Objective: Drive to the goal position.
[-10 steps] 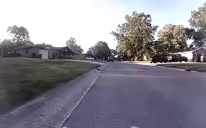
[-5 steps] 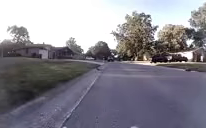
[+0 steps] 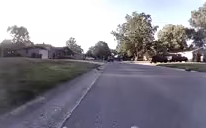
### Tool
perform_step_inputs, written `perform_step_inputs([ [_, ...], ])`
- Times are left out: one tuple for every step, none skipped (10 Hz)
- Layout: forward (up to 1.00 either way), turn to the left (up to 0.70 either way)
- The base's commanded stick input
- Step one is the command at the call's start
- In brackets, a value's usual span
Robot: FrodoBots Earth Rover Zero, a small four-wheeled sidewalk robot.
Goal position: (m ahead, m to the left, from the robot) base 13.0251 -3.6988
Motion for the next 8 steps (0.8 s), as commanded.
perform_step_inputs([
  [0.09, 0.0],
  [0.09, 0.0],
  [0.09, 0.0],
  [0.09, 0.0],
  [0.1, 0.0],
  [0.09, 0.0],
  [0.09, 0.0],
  [0.1, 0.0],
])
